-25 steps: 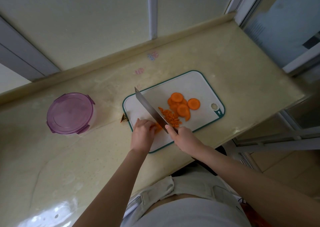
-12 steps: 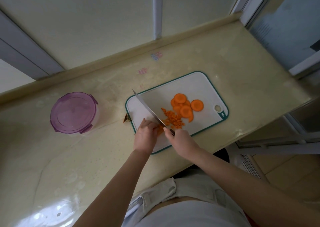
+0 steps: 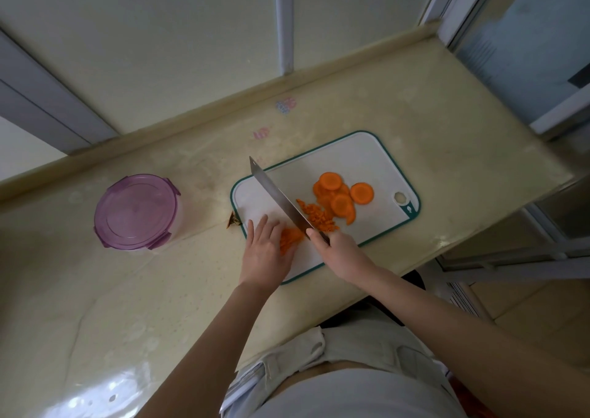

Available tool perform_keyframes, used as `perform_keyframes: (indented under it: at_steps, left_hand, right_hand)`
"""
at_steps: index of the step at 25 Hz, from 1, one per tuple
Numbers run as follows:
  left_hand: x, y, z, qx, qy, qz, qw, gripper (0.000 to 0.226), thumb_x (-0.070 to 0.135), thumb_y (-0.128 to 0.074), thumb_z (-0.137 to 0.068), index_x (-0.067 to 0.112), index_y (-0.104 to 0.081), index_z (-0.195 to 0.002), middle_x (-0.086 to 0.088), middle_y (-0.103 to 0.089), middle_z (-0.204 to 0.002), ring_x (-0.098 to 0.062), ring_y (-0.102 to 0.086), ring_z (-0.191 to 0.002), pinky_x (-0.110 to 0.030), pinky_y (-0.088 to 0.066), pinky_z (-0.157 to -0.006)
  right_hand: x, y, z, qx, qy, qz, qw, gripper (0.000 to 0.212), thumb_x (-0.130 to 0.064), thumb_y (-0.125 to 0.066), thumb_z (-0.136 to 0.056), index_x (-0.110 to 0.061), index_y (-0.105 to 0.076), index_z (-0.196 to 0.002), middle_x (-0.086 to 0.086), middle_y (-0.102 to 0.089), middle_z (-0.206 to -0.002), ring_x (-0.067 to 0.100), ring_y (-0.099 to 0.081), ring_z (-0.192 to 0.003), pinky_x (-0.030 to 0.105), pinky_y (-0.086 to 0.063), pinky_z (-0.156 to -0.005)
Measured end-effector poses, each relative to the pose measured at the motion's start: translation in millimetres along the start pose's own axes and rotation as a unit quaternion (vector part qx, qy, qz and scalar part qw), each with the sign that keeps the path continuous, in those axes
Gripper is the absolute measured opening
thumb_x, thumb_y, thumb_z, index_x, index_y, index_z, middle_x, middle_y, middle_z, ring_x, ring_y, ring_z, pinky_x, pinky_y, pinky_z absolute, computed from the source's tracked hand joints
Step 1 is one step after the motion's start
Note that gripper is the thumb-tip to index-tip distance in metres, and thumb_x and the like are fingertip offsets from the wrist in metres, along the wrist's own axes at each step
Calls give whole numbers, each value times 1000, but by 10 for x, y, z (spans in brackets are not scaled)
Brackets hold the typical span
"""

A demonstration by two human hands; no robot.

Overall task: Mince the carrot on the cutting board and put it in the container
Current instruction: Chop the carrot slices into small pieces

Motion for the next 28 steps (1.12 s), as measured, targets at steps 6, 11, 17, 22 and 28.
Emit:
perform_keyframes:
  at_steps: [6,11,17,22,28]
  left_hand:
    - [-12,-35,25,-12,20,34,999,43,22,-66,-85,3,-57,-122,-13,-57,-117,-27,-52,-111,-34,-42,-99]
    - [30,-31,31,42,-12,26,999,32,11,-78,-72,1,-67,-102,-13,-65,-97,-29,-62,-89,-34,-53,-80]
    - [47,-34,52,88,-46,9,995,33,9,-82,-66,0,-69,-95,-10,-68,-94,-24,-61,-83,-29,-53,-71]
    - [-1,-135,41,79,-55,2,995,25,13,-63,-81,-1,-68,-101,-12,-66,-98,-25,-57,-88,-34,-55,-74]
    - [33,-65,57,71,-29,23,997,39,7,-81,-66,-2,-68,-102,-12,-67,-99,-28,-63,-89,-33,-54,-78]
  right_hand:
    - [-3,34,49,-6,-14,-1,1000,53,-49,-37,-98,-10,-42,-62,1,-43,-54,15,-43,-50,28,-35,-55]
    - [11,-7,97,-14,-20,21,999,56,-48,-38,-98,-10,-40,-56,2,-44,-52,16,-44,-49,29,-36,-56]
    - [40,-123,36,-4,-54,47,997,57,-49,-35,-99,-13,-36,-55,2,-42,-55,16,-42,-50,26,-30,-48]
    - [84,-218,35,7,-44,64,997,56,-48,-36,-98,-13,-37,-54,1,-43,-53,16,-43,-48,24,-32,-47]
    - [78,-58,-11,6,-52,-9,999,55,-49,-34,-99,-15,-37,-56,-2,-40,-53,13,-40,-48,25,-30,-51]
Point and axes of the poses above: each hand's wrist, its own z-axis away from the middle knuckle, its own y-axis out of the back of the hand, x = y × z, the point moved 5 cm from there along -z, towards the middle knuckle
